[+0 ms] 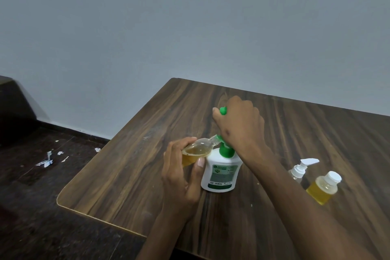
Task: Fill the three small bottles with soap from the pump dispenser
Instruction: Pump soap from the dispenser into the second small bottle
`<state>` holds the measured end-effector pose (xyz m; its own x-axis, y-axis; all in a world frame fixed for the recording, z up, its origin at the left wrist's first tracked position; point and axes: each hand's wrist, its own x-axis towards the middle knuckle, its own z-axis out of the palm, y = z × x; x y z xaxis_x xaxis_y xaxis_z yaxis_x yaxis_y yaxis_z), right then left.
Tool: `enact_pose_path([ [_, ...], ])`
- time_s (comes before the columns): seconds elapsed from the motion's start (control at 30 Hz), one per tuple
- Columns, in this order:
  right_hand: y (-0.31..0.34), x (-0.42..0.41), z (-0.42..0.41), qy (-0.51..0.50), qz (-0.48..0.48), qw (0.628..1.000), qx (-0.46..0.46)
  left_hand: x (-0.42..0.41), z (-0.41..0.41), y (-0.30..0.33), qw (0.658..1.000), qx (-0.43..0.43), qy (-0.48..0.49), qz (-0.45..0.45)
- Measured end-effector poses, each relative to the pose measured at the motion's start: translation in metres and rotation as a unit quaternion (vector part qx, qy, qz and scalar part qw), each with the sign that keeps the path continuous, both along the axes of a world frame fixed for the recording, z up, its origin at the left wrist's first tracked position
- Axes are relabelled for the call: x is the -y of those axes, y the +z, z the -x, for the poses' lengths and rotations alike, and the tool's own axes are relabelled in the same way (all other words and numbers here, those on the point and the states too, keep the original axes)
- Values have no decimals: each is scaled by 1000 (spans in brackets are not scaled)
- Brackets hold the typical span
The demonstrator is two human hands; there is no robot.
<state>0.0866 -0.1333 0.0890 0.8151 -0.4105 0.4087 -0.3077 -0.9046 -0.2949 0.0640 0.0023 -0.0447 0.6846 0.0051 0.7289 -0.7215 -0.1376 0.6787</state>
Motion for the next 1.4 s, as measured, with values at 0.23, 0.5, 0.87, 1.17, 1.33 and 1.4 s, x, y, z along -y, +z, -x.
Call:
enact_pose_path([
  [0.23,0,1,-2,-2,0,1000,4,-1,1,1,1000,-4,3,2],
  [0.5,0,1,-1,-5,-1,1000,-1,0,0,0,1000,-5,2,2],
  [0.87,3,0,1,-4,-9,1000,-16,1,-1,-2,1000,0,6,0],
  [1.17,7,0,3,0,-9,1000,-21,0,-1,-1,1000,0,5,-6],
  [1.33,4,1,3,3,-12,1000,-18,1,-2,-2,1000,-1,7,-7],
  [1.4,3,2,2,1,-15,1000,-20,1,-1,-1,1000,4,7,-11],
])
